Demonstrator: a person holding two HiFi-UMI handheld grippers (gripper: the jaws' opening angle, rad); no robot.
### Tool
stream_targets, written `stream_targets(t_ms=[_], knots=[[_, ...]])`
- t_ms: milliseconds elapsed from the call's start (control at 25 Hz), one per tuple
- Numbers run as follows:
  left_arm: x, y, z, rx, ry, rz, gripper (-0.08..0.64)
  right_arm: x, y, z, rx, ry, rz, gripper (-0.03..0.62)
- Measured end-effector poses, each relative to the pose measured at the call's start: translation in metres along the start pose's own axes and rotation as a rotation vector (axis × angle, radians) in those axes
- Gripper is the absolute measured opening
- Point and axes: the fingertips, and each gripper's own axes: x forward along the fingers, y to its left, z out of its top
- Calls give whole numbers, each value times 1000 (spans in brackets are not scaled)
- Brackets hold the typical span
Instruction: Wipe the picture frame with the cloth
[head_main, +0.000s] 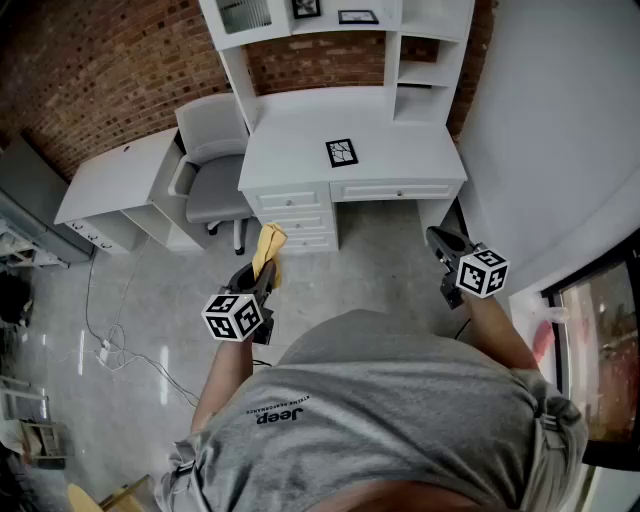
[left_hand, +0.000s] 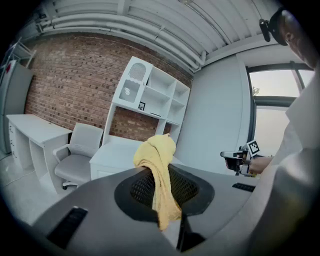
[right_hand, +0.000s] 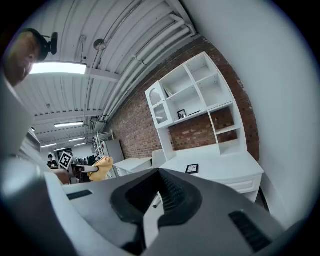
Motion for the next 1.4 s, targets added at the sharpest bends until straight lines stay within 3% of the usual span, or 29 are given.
stream_targets(t_ms=[760,1400], knots=[[15,-17,-2,-4,-3,11,64,-4,-17,2,-23,21,23,3],[47,-51,-5,-3,18,18,64,-24,-55,0,35,28,52,3]])
